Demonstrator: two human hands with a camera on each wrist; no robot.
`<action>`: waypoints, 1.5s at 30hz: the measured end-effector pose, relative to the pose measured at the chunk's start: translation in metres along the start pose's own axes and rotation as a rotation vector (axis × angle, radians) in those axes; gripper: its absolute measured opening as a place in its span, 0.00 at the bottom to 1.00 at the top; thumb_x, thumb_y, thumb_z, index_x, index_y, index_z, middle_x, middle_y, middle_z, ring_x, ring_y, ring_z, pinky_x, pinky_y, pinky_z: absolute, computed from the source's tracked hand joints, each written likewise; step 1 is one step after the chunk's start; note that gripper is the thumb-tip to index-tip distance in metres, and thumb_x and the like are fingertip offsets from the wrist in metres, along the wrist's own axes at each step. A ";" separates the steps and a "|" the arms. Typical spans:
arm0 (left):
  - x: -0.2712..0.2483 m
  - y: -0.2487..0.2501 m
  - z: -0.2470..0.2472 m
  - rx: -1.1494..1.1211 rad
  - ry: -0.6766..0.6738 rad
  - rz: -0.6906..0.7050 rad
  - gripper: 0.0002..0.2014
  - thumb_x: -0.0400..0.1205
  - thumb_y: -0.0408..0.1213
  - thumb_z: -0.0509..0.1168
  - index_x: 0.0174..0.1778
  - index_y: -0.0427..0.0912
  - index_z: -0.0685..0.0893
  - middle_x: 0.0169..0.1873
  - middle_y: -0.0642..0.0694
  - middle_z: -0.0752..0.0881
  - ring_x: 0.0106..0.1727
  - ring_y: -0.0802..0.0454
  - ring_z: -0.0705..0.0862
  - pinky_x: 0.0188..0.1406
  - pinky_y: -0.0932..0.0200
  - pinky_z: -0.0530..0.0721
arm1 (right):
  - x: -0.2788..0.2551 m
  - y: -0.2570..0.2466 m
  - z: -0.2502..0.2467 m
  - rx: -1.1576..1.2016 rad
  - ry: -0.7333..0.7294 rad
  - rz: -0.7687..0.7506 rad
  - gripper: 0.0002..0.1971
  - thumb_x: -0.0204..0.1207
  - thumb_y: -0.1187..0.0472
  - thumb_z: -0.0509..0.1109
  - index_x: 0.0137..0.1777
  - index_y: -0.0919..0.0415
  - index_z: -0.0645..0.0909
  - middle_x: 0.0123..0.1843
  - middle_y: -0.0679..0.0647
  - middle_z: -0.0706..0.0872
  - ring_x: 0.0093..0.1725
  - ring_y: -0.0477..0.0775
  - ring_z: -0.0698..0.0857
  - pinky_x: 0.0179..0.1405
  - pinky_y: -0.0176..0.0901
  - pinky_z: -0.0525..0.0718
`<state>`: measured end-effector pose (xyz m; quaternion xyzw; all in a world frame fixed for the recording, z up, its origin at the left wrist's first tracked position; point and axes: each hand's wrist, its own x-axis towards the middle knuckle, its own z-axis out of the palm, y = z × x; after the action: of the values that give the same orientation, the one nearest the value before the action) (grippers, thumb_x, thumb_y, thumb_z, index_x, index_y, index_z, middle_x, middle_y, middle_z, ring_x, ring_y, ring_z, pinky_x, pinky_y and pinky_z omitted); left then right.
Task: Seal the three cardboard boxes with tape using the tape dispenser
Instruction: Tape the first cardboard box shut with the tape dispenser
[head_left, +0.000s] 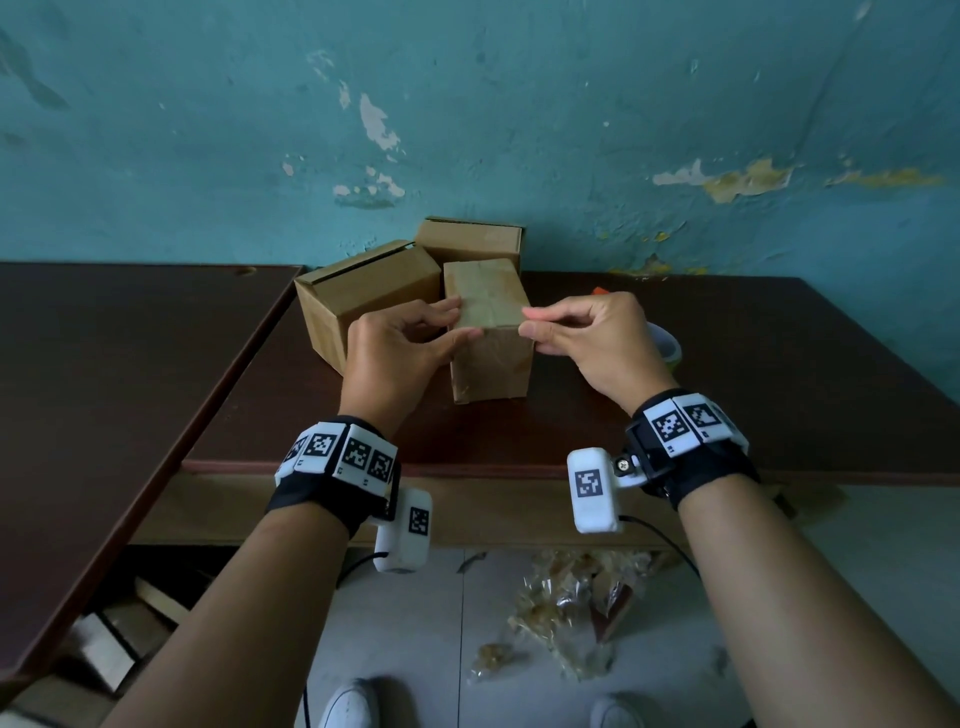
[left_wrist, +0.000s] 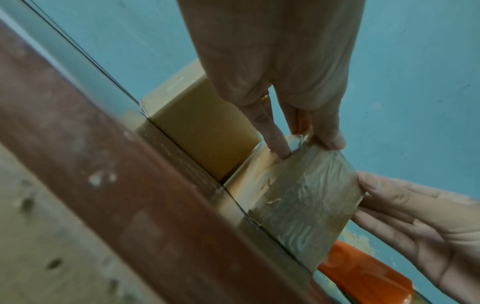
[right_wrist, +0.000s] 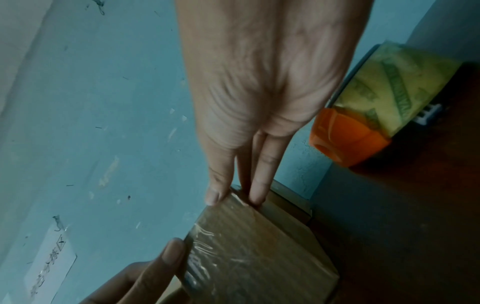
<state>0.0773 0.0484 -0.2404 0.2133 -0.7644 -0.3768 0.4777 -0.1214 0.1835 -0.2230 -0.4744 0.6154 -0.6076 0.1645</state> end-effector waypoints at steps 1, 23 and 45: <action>0.000 -0.001 -0.001 -0.009 -0.012 -0.002 0.16 0.77 0.40 0.84 0.56 0.36 0.95 0.63 0.47 0.93 0.65 0.62 0.91 0.63 0.49 0.93 | 0.001 -0.001 0.000 -0.005 -0.008 0.000 0.11 0.76 0.69 0.83 0.58 0.66 0.93 0.54 0.60 0.95 0.54 0.54 0.96 0.53 0.48 0.95; 0.004 0.019 0.000 -0.059 -0.004 -0.242 0.21 0.81 0.50 0.80 0.68 0.47 0.90 0.59 0.58 0.92 0.57 0.70 0.90 0.56 0.61 0.92 | -0.008 -0.021 -0.004 -0.040 -0.045 0.102 0.19 0.86 0.65 0.75 0.75 0.51 0.87 0.65 0.51 0.93 0.63 0.48 0.93 0.58 0.50 0.94; -0.003 0.024 0.014 0.347 -0.270 -0.171 0.36 0.74 0.58 0.78 0.77 0.58 0.73 0.75 0.50 0.70 0.76 0.43 0.65 0.75 0.33 0.78 | -0.006 -0.020 -0.003 -0.240 0.125 -0.005 0.10 0.84 0.64 0.75 0.60 0.52 0.94 0.57 0.49 0.91 0.53 0.43 0.92 0.56 0.42 0.91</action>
<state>0.0671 0.0710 -0.2269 0.3038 -0.8539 -0.3038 0.2937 -0.1130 0.1934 -0.2061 -0.4536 0.6914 -0.5584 0.0663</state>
